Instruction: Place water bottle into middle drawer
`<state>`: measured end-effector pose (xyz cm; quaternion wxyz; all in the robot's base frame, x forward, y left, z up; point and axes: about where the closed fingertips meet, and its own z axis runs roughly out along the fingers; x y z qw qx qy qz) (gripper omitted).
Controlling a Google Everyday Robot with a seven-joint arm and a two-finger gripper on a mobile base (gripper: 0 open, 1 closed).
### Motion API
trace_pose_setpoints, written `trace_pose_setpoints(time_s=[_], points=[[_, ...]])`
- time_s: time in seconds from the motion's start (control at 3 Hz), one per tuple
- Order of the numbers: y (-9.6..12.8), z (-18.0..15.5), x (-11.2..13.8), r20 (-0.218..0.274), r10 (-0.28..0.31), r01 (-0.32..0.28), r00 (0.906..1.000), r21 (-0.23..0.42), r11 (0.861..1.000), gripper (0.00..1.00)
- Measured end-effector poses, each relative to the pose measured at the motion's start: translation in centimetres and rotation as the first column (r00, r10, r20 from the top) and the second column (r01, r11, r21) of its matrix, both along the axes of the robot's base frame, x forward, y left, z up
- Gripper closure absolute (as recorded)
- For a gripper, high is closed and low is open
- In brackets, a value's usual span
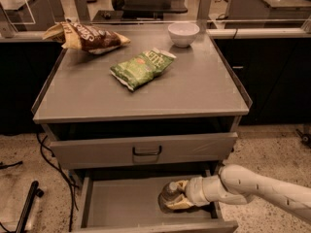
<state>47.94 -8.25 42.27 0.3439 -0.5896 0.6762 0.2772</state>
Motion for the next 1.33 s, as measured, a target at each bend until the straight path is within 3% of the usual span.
trace_pose_setpoints(time_s=[0.33,0.67,1.33], points=[[0.00,0.30,0.00,0.000,0.000,0.000,1.0000,0.000,1.000,1.00],[0.00,0.30,0.00,0.000,0.000,0.000,1.0000,0.000,1.000,0.81],[0.01,0.29,0.00,0.000,0.000,0.000,1.0000,0.000,1.000,0.35]])
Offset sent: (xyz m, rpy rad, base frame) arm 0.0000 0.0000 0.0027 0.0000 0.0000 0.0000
